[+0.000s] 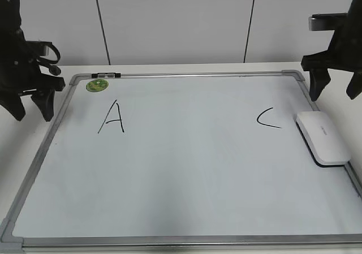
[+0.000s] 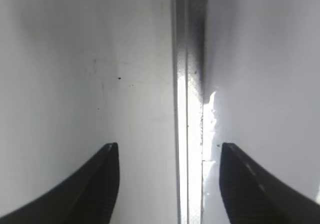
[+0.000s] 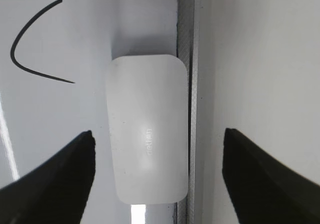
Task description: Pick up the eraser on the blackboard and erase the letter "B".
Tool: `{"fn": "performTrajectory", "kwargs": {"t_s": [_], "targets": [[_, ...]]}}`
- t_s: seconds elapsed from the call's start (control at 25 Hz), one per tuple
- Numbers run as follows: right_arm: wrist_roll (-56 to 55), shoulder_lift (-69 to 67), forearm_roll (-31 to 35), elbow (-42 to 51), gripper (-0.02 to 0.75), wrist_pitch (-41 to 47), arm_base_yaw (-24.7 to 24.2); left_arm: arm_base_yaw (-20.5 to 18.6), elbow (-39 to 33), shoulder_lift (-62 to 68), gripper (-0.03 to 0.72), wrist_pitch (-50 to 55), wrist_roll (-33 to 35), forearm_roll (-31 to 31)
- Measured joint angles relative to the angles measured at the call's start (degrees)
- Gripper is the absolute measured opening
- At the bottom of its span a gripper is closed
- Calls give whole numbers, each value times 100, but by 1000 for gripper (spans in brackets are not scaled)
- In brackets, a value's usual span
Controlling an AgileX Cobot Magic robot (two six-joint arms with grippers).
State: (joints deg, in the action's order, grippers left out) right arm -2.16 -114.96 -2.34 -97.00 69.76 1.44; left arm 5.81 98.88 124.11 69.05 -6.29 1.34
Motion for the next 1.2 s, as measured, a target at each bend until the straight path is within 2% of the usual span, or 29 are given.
{"fn": "performTrajectory", "kwargs": {"t_s": [0.32,0.44,0.64,0.84,1.2], "targets": [[-73,204,234,96,585,4,52,12,-44,-748,477,18,0,-29],[-73,607,234,571,582,4,183,12,-308,-1098,477,18,0,13],[-73,1293,234,1608,575,-12,377,12,-1213,-1768,477,28,0,26],[-87,2092,234,2834,575,-588,628,12,-2232,-2761,477,-113,0,26],[-131,3549,234,4050,575,-1246,1039,12,-4082,-5004,477,-894,0,83]]}}
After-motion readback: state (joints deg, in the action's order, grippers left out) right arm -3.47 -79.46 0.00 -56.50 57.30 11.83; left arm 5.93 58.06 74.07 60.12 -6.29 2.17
